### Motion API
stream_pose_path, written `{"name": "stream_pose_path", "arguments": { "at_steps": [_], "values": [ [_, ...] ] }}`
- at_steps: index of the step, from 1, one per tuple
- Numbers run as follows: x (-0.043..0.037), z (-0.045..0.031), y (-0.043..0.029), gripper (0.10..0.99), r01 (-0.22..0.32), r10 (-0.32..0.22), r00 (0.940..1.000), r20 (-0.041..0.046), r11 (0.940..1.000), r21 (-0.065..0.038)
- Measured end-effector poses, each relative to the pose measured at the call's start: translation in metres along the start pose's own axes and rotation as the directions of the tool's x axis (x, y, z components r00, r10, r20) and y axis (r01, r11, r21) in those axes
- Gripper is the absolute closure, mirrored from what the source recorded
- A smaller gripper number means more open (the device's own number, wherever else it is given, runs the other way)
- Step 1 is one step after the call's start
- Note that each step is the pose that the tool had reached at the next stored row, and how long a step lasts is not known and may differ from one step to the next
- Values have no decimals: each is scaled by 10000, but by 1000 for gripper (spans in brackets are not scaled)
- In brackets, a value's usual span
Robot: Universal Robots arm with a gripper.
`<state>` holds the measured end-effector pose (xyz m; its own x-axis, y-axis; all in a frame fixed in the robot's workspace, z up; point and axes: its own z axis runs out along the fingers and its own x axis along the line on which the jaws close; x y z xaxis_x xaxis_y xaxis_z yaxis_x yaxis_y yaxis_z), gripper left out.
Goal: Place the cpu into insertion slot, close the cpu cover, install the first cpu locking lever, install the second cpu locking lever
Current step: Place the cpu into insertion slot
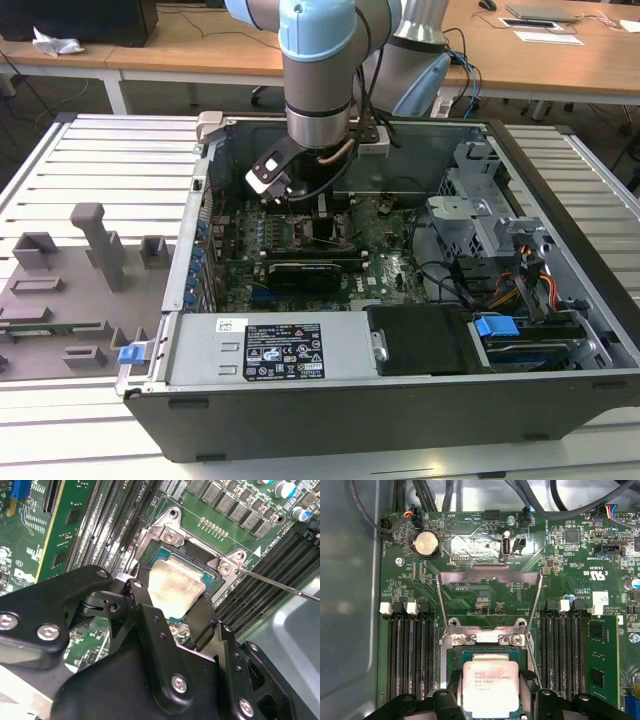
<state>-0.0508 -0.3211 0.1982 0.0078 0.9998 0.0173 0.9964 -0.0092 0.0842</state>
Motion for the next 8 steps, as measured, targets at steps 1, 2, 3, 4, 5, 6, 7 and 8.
{"name": "stream_pose_path", "arguments": {
  "at_steps": [1, 2, 3, 4, 5, 6, 7, 8],
  "values": [
    [-1, 2, -1, 545, 0, 0, 10000, 2, 10000, 1],
    [-1, 3, -1, 545, 0, 0, 10000, 1, 10000, 1],
    [-1, 4, -1, 545, 0, 0, 10000, 1, 10000, 1],
    [0, 5, -1, 545, -1, 1, 10000, -1, 10000, 0],
    [2, 9, 0, 545, -1, 1, 10000, -14, 10000, -6],
    [1, 9, 0, 533, -1, 1, 10000, -9, 10000, -5],
    [1, 7, 0, 533, -1, 1, 10000, -5, 10000, -2],
    [0, 6, -1, 471, 0, 0, 10000, -2, 10000, -1]
  ]
}}
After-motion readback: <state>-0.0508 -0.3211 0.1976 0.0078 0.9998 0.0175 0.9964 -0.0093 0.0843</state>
